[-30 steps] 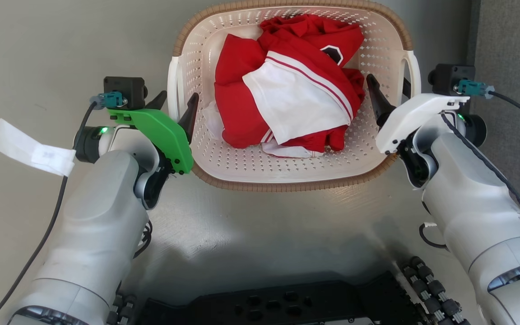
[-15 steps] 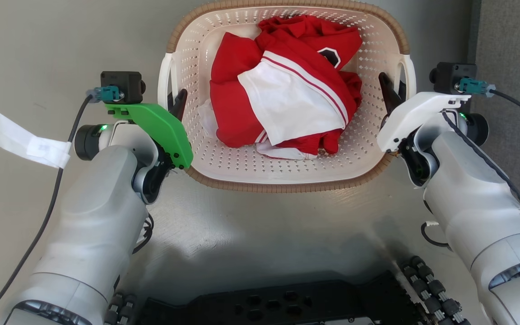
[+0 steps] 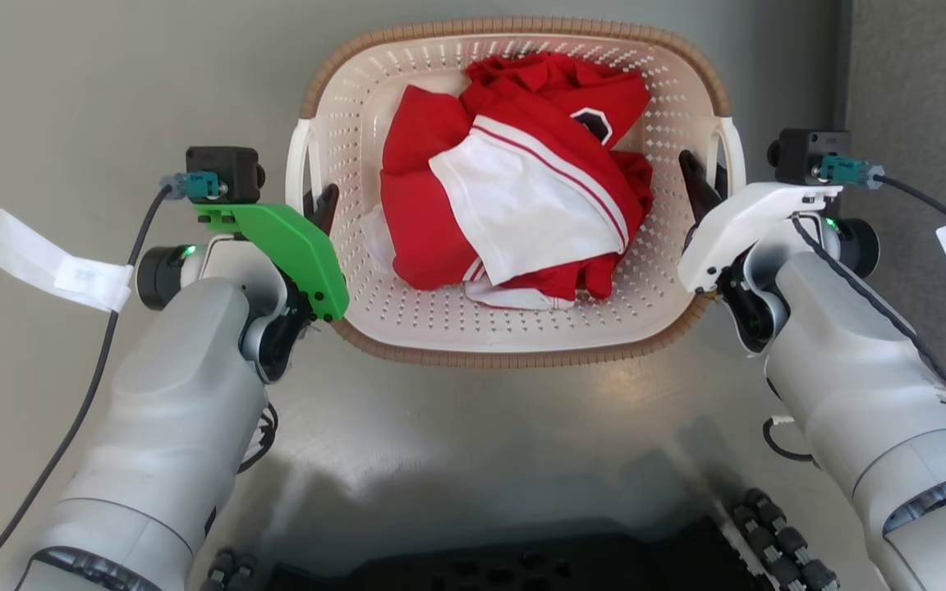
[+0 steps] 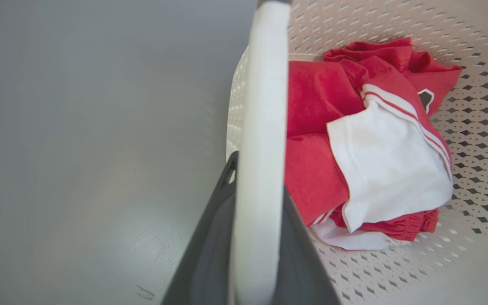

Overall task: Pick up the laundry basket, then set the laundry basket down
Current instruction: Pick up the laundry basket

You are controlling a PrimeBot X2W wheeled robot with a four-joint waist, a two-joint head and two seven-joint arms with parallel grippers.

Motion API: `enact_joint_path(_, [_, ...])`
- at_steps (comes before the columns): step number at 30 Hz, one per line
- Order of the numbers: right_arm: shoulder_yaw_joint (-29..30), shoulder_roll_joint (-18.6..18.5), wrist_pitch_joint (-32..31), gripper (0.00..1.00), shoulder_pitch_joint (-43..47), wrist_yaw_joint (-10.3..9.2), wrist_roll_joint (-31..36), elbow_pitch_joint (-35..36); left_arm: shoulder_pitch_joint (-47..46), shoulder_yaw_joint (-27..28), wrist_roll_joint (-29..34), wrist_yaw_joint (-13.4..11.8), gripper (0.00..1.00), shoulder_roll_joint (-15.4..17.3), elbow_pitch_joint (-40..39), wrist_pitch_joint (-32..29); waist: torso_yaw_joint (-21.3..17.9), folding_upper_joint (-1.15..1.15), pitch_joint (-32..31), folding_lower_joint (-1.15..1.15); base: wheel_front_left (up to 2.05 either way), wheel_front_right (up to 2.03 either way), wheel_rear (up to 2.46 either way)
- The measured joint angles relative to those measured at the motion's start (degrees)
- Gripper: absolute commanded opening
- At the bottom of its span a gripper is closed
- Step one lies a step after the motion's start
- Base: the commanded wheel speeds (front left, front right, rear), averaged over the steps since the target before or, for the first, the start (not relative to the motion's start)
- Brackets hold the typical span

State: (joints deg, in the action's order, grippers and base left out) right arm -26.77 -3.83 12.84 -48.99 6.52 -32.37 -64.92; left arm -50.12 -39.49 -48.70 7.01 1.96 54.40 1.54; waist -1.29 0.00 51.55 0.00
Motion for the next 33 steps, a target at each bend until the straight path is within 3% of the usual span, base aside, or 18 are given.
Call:
enact_joint_path(10, [-2.72,-0.01,-0.51,0.0,1.51,0.02,-2.08,-1.63,2.85,-2.91,-4.53,-0.03,0.0,0.21,0.58,-1.12,0.43,0.0,-6.29,0.0,0.0,0.0,0.0])
enact_joint_path(33, [-13.01,-0.24,-9.61,0.0,8.38,-0.07,-9.2,1.47,10.37,-4.64,-12.0,0.01,0.0,-0.02,5.91,-5.52,1.3,0.0,-24.7,0.0,0.0,0.0,0.0])
